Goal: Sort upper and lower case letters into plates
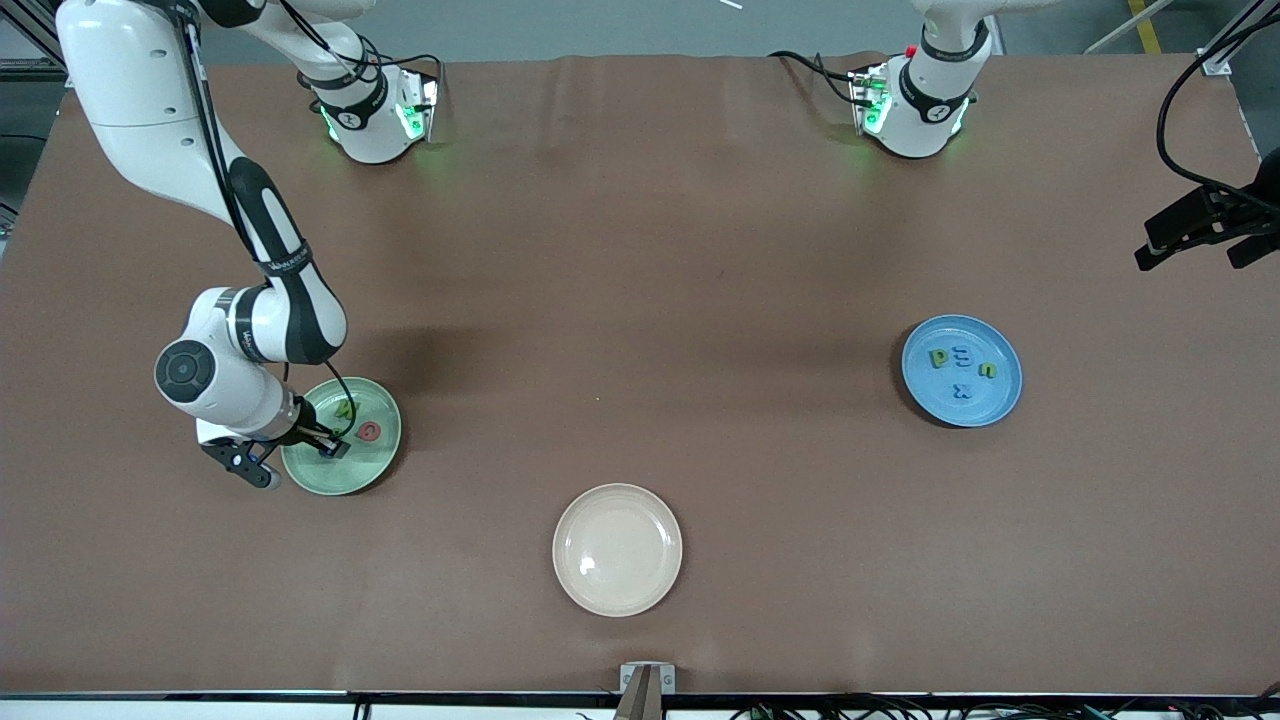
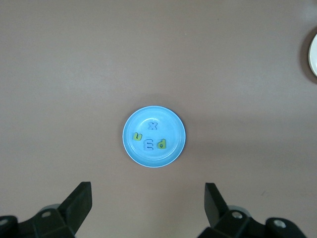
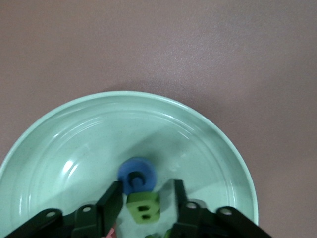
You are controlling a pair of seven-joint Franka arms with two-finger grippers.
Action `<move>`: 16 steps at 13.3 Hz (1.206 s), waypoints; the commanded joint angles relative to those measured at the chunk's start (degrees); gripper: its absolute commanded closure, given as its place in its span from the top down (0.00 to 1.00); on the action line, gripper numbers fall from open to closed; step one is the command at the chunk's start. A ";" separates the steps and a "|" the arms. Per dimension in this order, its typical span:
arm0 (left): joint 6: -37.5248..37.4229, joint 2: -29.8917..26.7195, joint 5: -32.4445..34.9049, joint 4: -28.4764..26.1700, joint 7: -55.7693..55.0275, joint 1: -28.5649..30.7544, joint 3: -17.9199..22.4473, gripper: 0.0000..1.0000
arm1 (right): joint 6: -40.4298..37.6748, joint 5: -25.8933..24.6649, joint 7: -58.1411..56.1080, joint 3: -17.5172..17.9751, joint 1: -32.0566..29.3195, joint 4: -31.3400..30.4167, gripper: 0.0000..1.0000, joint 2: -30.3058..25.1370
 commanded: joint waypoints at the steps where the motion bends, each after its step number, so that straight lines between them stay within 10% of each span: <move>1: -0.65 0.47 -0.68 1.30 0.42 0.34 -0.08 1.00 | 0.01 -0.67 -0.88 1.07 -1.14 -0.04 1.00 -0.50; 16: -0.65 0.47 -0.77 1.30 0.42 0.51 -0.08 1.00 | -9.66 -0.75 -10.90 0.90 -2.81 5.68 1.00 -2.17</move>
